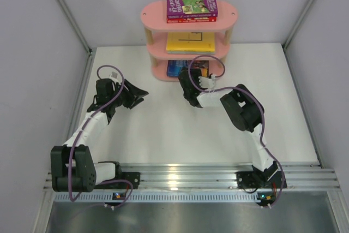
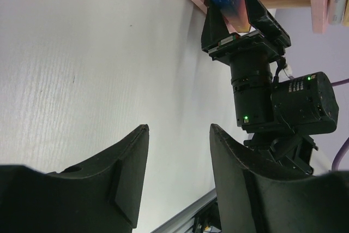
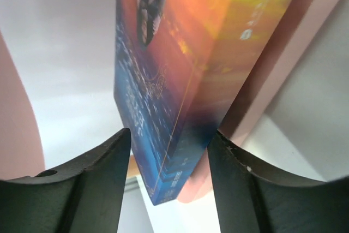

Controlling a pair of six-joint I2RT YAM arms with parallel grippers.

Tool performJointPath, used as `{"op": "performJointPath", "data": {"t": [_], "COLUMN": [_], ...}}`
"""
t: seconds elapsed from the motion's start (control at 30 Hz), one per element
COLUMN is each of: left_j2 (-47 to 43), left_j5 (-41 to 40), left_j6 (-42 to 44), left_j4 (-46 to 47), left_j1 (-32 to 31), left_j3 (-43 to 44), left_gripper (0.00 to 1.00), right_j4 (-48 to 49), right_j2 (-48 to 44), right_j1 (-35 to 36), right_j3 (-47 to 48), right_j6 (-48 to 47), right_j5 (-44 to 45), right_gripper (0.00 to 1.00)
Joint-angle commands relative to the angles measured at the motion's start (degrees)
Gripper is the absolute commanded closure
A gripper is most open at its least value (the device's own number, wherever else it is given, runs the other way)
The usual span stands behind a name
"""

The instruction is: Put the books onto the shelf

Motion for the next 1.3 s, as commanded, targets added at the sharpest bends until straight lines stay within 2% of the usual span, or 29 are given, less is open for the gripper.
{"op": "performJointPath", "data": {"t": [0.0,0.17,0.37,0.5,0.6,0.97,1.27], "left_j2": [-1.7,-1.2,-0.7,-0.6,-0.3,-0.2,0.1], "left_j5": [-0.4,-0.9,-0.5,-0.7,-1.0,-1.6,-1.7], "left_j6": [0.6,1.3,0.9,0.7,0.6,1.0,1.0], "left_j4": [1.6,1.5,1.9,1.9,2.0,1.8,1.7], "left_j1": [0.1,0.1,0.1,0.1,0.1,0.1,0.1], "left_j3": [-0.6,-0.2,-0.2,0.0,0.1,-0.3,-0.3], "left_gripper": [0.47,0.47,0.46,0.47,0.47,0.47,0.47], "right_j4": [-1.8,-3.8,-1.5,-2.6,-2.6,1.3,-1.8], "right_j2": [-4.3,-6.4,-8.5,-8.6,-8.0,-5.1,-3.8], "right_j1": [0.6,0.5,0.2,0.1,0.1,-1.0,-1.9], "right_j3": [1.4,-1.0,-2.8,-3.1,-3.9,-2.6,-0.8], "right_j6": [-2.2,-2.4,-8.3,-8.2,-5.5,-4.1,-2.4], "right_j5": [-2.5,-3.2,-6.8,-11.1,-12.5,-11.8,-12.3], "right_gripper": [0.42,0.33,0.35,0.38,0.46,0.66,0.66]}}
